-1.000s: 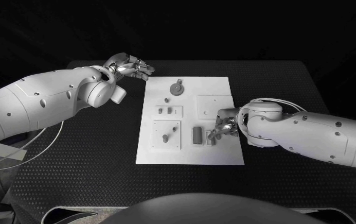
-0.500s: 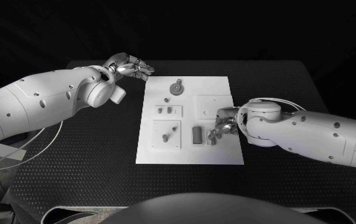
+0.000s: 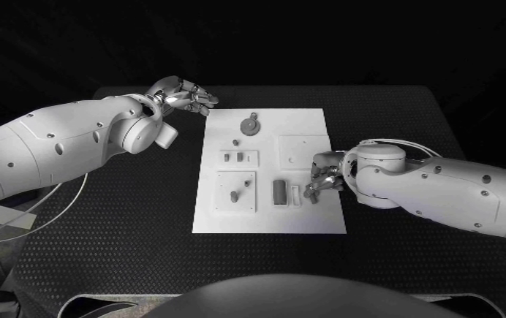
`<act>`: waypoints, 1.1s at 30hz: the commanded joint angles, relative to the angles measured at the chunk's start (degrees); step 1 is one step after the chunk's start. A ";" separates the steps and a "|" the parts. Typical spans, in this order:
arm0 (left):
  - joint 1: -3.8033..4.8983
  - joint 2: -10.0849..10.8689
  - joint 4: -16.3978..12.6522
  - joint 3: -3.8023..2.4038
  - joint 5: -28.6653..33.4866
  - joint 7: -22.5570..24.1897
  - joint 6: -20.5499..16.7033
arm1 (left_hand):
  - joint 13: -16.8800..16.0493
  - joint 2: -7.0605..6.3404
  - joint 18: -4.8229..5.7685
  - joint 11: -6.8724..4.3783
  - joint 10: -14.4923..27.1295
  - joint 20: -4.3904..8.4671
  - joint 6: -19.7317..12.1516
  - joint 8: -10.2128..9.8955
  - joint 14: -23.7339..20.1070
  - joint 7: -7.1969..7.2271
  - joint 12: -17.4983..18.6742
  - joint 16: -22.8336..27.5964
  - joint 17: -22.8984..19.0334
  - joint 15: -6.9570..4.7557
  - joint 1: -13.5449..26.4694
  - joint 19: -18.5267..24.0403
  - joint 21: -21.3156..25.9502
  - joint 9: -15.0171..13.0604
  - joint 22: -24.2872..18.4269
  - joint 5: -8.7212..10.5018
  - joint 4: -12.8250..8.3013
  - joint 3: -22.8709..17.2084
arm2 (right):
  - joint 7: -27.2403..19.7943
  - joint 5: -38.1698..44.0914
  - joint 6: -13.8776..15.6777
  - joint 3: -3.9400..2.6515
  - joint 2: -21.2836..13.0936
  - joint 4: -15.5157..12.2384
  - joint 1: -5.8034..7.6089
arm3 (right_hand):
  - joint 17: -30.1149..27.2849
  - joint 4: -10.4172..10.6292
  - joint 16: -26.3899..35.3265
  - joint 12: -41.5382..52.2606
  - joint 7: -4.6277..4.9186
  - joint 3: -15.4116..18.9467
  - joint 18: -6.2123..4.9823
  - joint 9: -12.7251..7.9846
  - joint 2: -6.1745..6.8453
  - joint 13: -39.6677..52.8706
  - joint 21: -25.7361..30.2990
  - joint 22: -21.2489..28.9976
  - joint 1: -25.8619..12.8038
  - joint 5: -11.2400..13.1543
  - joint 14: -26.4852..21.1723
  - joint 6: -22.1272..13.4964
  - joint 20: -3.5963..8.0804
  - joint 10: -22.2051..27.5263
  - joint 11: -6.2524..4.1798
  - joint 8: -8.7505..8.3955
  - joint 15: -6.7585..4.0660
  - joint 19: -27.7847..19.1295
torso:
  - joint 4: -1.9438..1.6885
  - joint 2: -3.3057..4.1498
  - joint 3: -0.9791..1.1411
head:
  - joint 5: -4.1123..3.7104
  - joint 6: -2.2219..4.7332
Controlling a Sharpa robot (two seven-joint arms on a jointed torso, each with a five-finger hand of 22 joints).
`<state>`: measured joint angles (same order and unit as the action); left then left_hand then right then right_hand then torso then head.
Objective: Assemble the parts on the task board
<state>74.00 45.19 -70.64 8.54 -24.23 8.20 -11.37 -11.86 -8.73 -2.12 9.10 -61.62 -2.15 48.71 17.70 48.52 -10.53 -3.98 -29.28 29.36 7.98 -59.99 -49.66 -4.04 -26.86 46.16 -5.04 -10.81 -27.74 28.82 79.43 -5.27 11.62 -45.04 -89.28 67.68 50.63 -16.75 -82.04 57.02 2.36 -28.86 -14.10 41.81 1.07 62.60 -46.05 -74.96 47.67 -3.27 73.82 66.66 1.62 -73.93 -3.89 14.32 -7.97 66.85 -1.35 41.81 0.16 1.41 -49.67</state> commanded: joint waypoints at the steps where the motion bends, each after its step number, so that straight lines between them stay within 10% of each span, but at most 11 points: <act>1: 0.05 0.05 -0.16 0.02 -0.23 0.34 0.76 | 0.07 0.38 0.39 0.11 0.48 -0.12 0.17 0.19 -0.05 0.26 -0.04 0.30 0.09 0.02 0.30 0.40 -0.08 0.02 -0.07 0.14 0.34 -0.07 | 2.50 2.16 -1.45 0.33 -0.68 0.36 -0.34 | -0.08 0.01 -0.09 0.11 0.22 0.30 -0.90 -0.59 0.75 0.06 -0.23 -1.09 -1.38 0.37 -0.31 -0.17 0.10 -0.33 0.23 -0.43 0.01 -0.49 | 0.01 0.00 0.01 | -0.12 0.07; 16: 0.05 0.21 -0.29 0.27 -0.23 0.27 0.76 | 0.08 0.38 0.39 0.11 0.48 -0.12 0.18 0.21 -0.05 0.27 -0.04 0.35 0.16 0.02 0.30 0.41 -0.08 0.02 -0.07 0.14 0.35 -0.04 | 3.27 4.02 -2.36 0.33 -1.10 0.30 -0.34 | -0.17 0.16 0.03 -0.03 0.29 0.76 -0.90 -0.66 1.30 0.01 -0.15 -1.02 -1.62 0.37 -0.35 -0.24 -0.02 -0.26 0.30 -0.50 0.07 -0.57 | -0.01 0.01 -0.03 | -0.36 0.24; 27: 0.05 0.32 -0.42 0.31 -0.23 0.15 0.83 | 0.08 0.39 0.39 0.11 0.48 -0.12 0.18 0.21 -0.03 0.27 -0.04 0.38 0.21 0.02 0.31 0.41 -0.09 0.02 -0.08 0.14 0.37 -0.02 | 4.30 12.42 -4.71 0.44 -0.64 -0.20 -0.34 | -0.57 2.87 1.00 -1.16 1.08 -0.12 -0.90 -1.37 5.24 -0.36 0.94 -0.70 -5.47 0.36 -1.33 -2.21 -0.44 1.28 1.04 -1.75 -0.04 -1.34 | -0.01 0.00 -0.07 | -0.53 0.21; 33: 0.05 0.26 -0.34 0.32 -0.23 0.15 0.99 | 0.08 0.40 0.39 0.11 0.48 -0.12 0.17 0.21 -0.03 0.27 -0.05 0.40 0.24 0.02 0.31 0.40 -0.09 0.03 -0.08 0.14 0.38 -0.02 | 2.63 5.02 -5.00 0.46 -0.70 -0.28 -0.34 | -0.47 0.04 0.87 -1.13 1.65 -4.08 -0.90 -2.00 -0.68 -0.38 0.79 -1.08 1.52 0.36 -1.51 -3.54 -0.44 1.37 1.57 -2.54 0.31 -1.72 | -0.06 0.01 -0.03 | -0.63 0.09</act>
<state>74.00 45.53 -70.86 8.88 -24.32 8.07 -11.23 -11.87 -8.73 -2.11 9.31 -61.42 -2.15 48.71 17.69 48.52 -10.53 -3.98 -29.21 29.53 7.98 -60.00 -49.65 -4.04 -26.86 46.15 -5.04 -10.81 -27.74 30.75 87.16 -7.61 11.58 -45.54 -90.14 67.87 50.11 -16.63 -81.37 56.13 1.55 -32.28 -13.82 43.47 1.68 62.29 -45.33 -74.96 47.40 -2.79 72.60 65.82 1.11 -72.58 -2.54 12.91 -7.85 65.49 -1.38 41.81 0.10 0.80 -49.55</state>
